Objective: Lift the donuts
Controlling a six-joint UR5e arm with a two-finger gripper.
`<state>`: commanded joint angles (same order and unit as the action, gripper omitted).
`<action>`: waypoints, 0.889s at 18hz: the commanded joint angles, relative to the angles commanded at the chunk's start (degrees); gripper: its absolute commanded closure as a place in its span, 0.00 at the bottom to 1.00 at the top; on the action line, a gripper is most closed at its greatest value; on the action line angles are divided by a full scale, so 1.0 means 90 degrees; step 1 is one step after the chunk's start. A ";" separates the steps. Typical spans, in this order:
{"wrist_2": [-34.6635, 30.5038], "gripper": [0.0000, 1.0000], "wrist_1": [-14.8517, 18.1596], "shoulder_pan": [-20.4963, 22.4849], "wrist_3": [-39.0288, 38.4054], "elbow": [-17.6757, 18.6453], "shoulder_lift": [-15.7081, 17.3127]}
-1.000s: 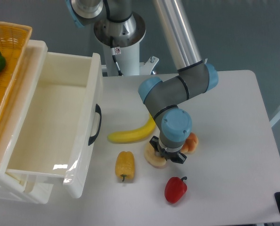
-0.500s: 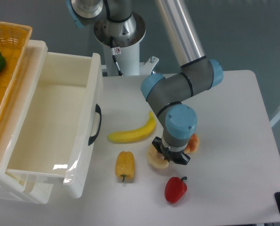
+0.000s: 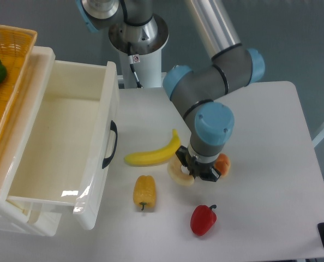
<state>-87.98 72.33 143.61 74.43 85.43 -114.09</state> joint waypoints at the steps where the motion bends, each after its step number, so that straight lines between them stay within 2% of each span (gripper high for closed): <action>1: 0.0000 1.00 0.0049 0.0000 0.0079 0.0000 0.0078; 7: -0.0010 1.00 0.0303 -0.0117 0.0334 0.0020 0.0459; 16: 0.0000 1.00 0.0333 -0.0244 0.0314 0.0117 0.0557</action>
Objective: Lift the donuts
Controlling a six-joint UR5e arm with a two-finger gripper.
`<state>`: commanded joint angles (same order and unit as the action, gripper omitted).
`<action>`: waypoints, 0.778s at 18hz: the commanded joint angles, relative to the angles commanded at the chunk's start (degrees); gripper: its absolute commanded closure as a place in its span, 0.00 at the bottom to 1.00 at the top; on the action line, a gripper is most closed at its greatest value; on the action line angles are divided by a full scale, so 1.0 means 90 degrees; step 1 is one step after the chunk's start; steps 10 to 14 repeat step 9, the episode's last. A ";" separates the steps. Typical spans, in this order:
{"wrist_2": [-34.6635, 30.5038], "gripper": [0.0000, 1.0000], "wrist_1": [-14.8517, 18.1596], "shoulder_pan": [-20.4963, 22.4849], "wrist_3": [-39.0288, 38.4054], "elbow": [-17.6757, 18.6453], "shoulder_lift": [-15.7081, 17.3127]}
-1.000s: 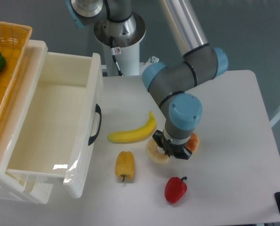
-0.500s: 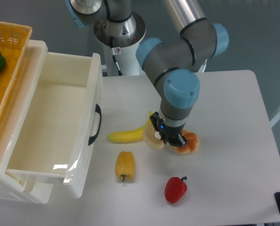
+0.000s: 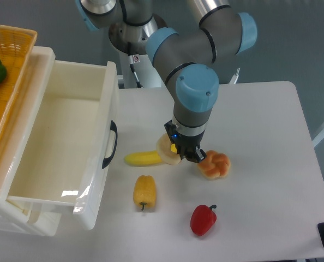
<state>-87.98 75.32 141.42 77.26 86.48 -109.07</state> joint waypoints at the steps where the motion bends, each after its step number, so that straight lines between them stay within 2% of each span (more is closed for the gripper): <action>1: -0.0010 1.00 0.0000 0.0000 -0.0019 0.0010 0.0000; 14: 0.0000 1.00 0.0000 0.0068 -0.0039 0.0039 0.0039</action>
